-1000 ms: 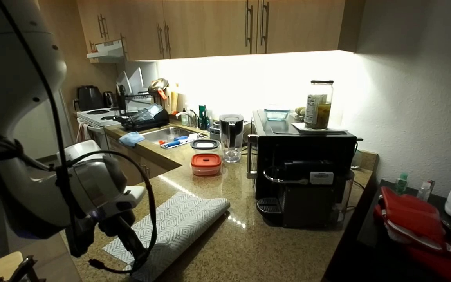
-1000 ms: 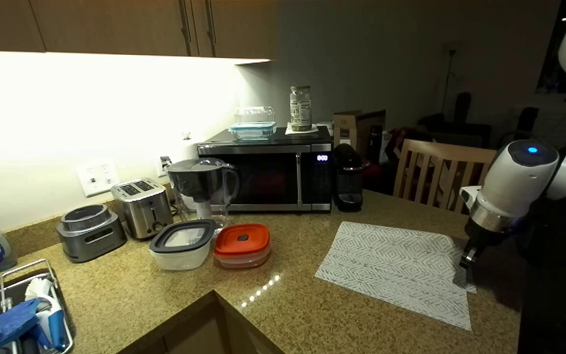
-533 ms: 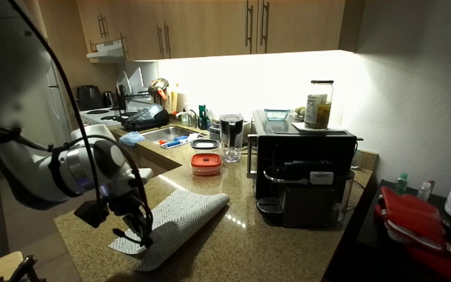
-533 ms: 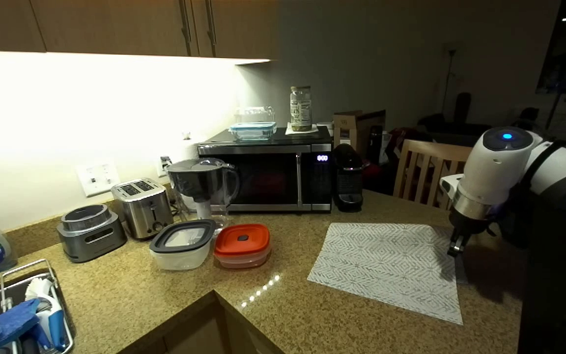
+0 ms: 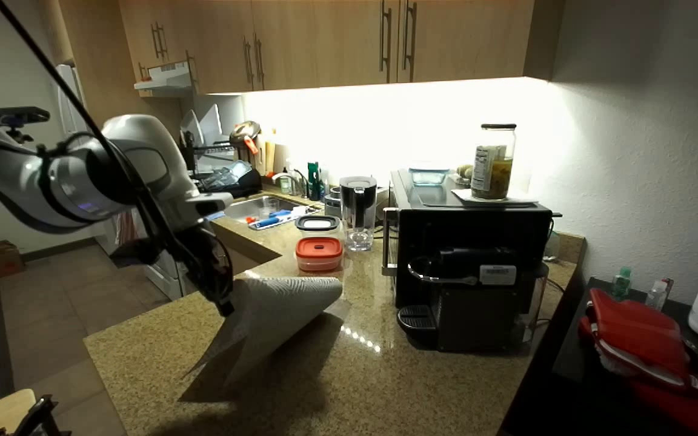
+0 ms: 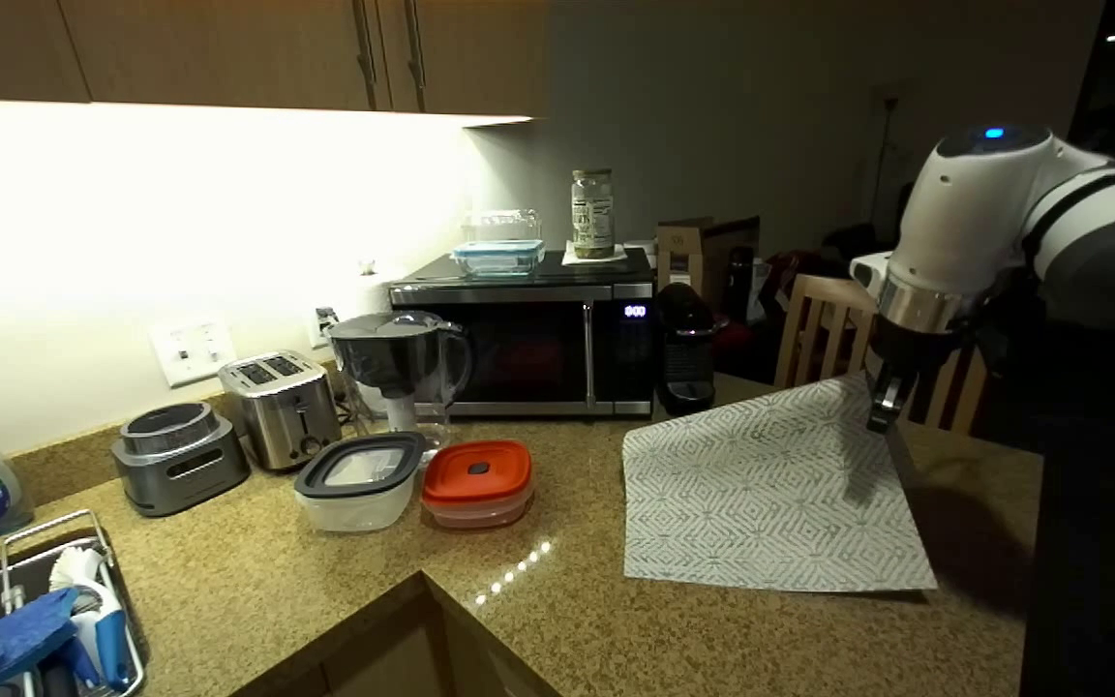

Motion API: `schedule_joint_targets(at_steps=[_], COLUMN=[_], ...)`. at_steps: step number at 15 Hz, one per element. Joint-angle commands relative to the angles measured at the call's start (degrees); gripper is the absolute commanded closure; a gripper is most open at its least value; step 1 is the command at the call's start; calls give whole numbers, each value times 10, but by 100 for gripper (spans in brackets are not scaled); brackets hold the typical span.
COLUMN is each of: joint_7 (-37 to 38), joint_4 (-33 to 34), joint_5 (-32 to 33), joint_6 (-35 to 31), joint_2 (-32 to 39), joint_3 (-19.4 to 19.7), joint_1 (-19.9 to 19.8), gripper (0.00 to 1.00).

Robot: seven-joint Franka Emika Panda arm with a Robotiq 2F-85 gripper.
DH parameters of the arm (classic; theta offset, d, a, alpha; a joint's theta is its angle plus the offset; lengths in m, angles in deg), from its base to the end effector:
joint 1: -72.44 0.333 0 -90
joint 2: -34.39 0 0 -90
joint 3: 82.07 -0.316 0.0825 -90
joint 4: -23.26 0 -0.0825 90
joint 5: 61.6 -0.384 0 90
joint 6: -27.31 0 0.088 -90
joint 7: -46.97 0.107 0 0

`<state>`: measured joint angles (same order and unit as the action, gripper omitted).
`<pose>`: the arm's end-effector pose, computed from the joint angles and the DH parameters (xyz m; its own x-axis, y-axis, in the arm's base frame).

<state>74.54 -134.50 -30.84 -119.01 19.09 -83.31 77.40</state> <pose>0.3861 0.0486 0.3033 0.9863 0.0866 0.1407 0.0437 -0.9580 0.2836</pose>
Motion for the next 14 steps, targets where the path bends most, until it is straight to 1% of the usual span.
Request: schedule_joint_targets(at_steps=[1, 3, 4, 5, 7, 8, 11, 13, 14], joint_7=[-105, -135, -138, -138, -131, -129, -91, -53, -30], joint_4=[17, 45, 53, 61, 57, 50, 21, 7, 3], joint_5=[-123, -183, -207, -222, -256, -273, -287, -288, -287], joint_6=[108, 177, 208, 227, 243, 247, 221, 184, 156], joint_2=[-121, -176, -207, -220, -245, -252, -269, -262, -254], joint_3=[-24, -26, -30, -32, -39, -41, -65, -78, -86], joint_1=[7, 14, 15, 15, 17, 20, 4, -10, -19], gripper=[100, 100, 100, 100, 100, 100, 100, 100, 100])
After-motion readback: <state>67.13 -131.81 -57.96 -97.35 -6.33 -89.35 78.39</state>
